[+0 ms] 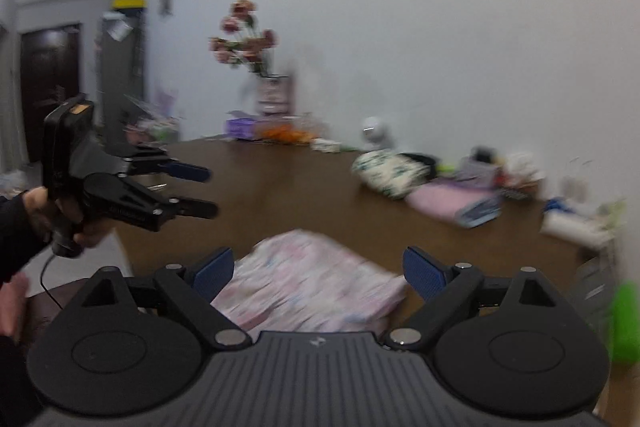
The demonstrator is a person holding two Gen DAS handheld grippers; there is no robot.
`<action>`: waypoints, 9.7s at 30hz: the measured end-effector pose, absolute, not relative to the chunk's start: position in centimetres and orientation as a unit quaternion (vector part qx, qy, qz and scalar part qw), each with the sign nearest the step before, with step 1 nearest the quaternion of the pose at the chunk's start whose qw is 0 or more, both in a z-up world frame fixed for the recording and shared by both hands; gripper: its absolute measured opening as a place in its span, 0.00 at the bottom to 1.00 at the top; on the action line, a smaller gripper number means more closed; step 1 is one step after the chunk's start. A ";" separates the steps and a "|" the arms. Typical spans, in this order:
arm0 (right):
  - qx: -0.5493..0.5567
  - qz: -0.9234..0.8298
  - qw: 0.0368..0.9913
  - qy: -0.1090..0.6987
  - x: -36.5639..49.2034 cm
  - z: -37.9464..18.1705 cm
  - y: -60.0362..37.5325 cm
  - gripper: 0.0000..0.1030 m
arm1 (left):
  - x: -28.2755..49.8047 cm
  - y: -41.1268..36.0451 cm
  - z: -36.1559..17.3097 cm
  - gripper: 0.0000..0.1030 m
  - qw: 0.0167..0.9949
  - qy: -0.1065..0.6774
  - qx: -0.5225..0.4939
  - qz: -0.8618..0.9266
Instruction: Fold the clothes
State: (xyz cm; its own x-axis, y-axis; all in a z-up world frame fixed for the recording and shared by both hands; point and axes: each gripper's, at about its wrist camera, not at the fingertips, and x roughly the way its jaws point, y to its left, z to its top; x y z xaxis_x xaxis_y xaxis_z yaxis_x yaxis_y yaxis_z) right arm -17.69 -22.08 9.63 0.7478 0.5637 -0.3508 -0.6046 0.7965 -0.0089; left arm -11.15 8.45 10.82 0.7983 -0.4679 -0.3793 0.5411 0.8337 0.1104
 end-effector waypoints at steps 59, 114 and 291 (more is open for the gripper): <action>-0.249 0.057 0.967 0.004 -7.4 32.2 -18.1 0.01 | 6.3 2.7 28.7 0.31 0.967 0.002 0.015 -0.254; -0.101 0.148 0.906 0.383 13.9 4.7 -11.3 0.02 | 2.6 14.6 3.7 0.06 0.924 0.374 0.000 -0.085; -0.127 0.401 0.855 0.304 -6.2 2.7 -10.6 0.08 | -5.1 25.5 3.0 0.35 0.906 0.264 0.195 -0.269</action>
